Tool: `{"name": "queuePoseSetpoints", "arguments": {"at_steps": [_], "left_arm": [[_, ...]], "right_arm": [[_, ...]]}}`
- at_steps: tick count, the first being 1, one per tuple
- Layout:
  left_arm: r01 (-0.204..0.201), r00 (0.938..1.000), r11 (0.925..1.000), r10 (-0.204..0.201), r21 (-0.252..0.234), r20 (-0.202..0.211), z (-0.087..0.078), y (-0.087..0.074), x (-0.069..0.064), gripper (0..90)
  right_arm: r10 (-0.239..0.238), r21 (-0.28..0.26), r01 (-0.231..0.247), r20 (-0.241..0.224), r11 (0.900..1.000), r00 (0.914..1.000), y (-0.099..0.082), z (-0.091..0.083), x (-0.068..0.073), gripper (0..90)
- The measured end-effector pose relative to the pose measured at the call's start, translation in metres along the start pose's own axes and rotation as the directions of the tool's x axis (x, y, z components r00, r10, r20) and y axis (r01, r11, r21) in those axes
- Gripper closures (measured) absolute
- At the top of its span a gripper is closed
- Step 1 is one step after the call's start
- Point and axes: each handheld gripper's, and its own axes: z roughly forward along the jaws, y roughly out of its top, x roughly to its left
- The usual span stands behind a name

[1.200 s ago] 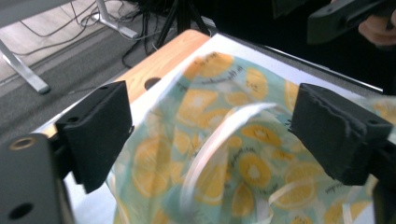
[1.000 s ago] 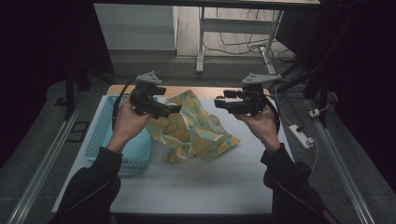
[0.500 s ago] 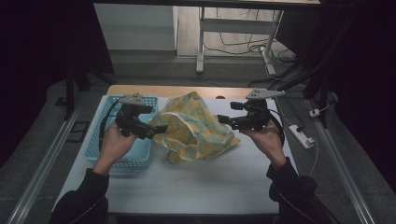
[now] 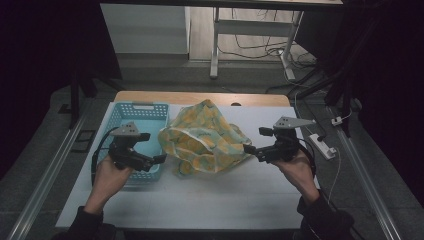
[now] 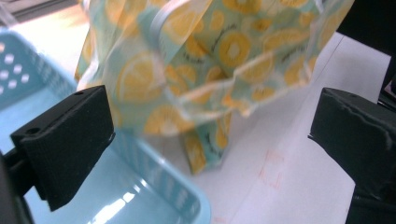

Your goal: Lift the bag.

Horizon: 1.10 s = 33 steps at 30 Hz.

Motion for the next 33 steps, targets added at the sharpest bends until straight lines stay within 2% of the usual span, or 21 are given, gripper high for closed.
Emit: {"name": "queuePoseSetpoints", "arguments": {"at_steps": [9,14,19,26,30,33], "left_arm": [[0.059,0.9974,0.9982,-0.059,0.003,-0.041,-0.018,-0.049,-0.005,0.0],[0.088,0.9931,0.9961,-0.088,-0.009,-0.077,-0.03,-0.074,-0.011,0.0],[0.127,0.986,0.9917,-0.128,-0.019,-0.106,-0.038,-0.096,-0.014,0.0],[0.168,0.9747,0.9855,-0.17,-0.025,-0.146,-0.047,-0.125,-0.018,0.0],[0.188,0.9679,0.9821,-0.186,-0.005,-0.169,-0.048,-0.141,-0.018,0.0],[0.193,0.9639,0.9804,-0.182,0.039,-0.194,-0.044,-0.148,-0.018,0.0]], "right_arm": [[-0.01,0.014,0.01,0.067,0.9999,0.9977,-0.035,-0.018,0.007,1.7],[-0.002,0.012,0.001,0.098,0.9999,0.9952,-0.056,-0.031,0.011,1.6],[0.024,0.015,-0.026,0.122,0.9995,0.9923,-0.083,-0.043,0.013,1.4],[0.046,0.038,-0.054,0.187,0.9978,0.9812,-0.122,-0.057,0.016,0.0],[0.076,0.062,-0.091,0.218,0.9939,0.973,-0.142,-0.065,0.017,0.0],[0.076,0.114,-0.106,0.243,0.9878,0.967,-0.156,-0.067,0.018,0.0]]}}
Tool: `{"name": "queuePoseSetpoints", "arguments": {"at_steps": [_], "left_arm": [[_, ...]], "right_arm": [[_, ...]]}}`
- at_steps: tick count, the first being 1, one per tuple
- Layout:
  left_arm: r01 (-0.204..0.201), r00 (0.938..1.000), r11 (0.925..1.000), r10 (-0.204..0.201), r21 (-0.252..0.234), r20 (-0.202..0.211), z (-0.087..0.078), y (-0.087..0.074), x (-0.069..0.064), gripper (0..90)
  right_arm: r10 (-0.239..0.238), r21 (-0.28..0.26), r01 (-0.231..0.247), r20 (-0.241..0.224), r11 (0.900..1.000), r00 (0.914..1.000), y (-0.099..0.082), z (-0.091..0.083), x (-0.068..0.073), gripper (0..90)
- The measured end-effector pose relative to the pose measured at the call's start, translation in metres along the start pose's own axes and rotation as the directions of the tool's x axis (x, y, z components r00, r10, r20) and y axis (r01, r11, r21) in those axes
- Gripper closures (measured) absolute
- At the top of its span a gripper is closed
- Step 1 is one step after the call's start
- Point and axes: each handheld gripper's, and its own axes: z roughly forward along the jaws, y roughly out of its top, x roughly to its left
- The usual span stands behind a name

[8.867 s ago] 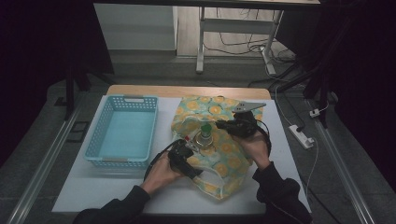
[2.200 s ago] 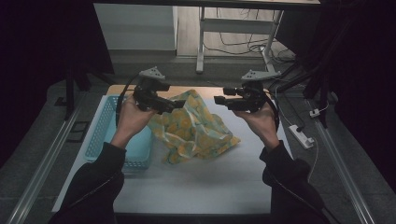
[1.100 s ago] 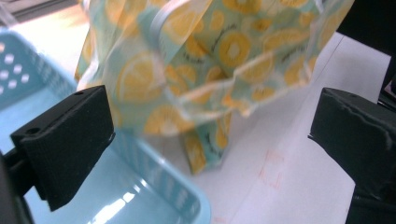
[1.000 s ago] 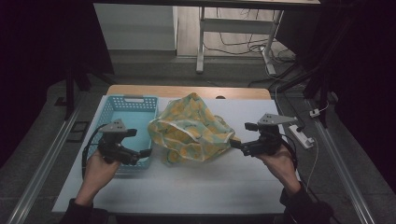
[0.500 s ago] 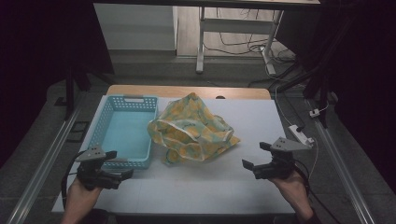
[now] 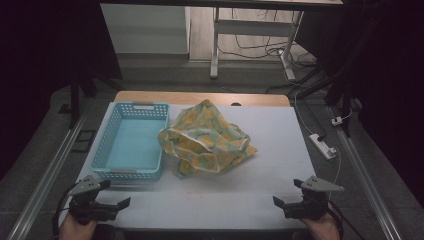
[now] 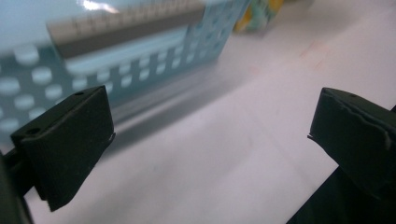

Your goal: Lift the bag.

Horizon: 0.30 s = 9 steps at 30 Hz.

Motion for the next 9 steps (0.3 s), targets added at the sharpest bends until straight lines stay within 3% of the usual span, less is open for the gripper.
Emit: {"name": "queuePoseSetpoints", "arguments": {"at_steps": [3,5,9], "left_arm": [[0.0,0.9999,0.9986,0.001,0.052,-0.014,0.0059,-0.0054,0.001,0.0],[0.004,0.9996,0.9983,-0.002,0.058,-0.029,0.0063,-0.0051,0.0007,0.1],[0.014,0.9996,0.9983,-0.013,0.057,-0.025,0.0069,-0.0048,0.0016,0.0]], "right_arm": [[0.019,0.052,-0.018,-0.007,0.9985,0.9998,-0.0113,0.002,-0.0006,0.0],[0.026,0.031,-0.027,0.01,0.9992,0.9996,-0.0115,0.0,-0.0007,0.0],[0.044,0.032,-0.044,0.001,0.9985,0.999,-0.0121,0.0004,-0.0033,0.0]]}}
